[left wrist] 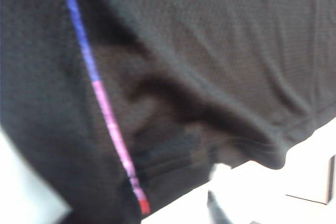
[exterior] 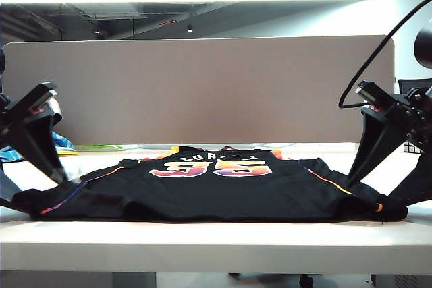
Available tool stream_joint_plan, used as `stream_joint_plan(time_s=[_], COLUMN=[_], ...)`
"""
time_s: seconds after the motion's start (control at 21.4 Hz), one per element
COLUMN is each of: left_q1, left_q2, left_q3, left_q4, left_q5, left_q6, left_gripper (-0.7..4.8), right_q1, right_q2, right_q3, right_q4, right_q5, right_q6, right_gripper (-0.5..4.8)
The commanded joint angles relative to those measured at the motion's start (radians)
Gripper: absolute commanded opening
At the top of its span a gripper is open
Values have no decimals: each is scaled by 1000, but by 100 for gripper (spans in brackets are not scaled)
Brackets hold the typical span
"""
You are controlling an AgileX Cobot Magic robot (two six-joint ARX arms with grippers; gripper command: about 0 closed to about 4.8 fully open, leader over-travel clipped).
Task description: Fold the bottom side of the basketball jersey horizontally towards the center, about one-third of the way, and then fold the bottom of the basketball jersey up towards the top, creating a neat rectangle.
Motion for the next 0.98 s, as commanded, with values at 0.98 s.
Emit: stream_joint_plan(time_s=[0.98], left_q1=[-124], left_q2=[-809], left_q3=[-23], left_q4=[-454], left_q5=[-237], left_q6=[-146], left_gripper=[-6], right_q1=[13], right_q2=[-930], right_q3=[-12], right_q4=[-523], right_q5=[106], right_q6=[101], right_gripper=[-9])
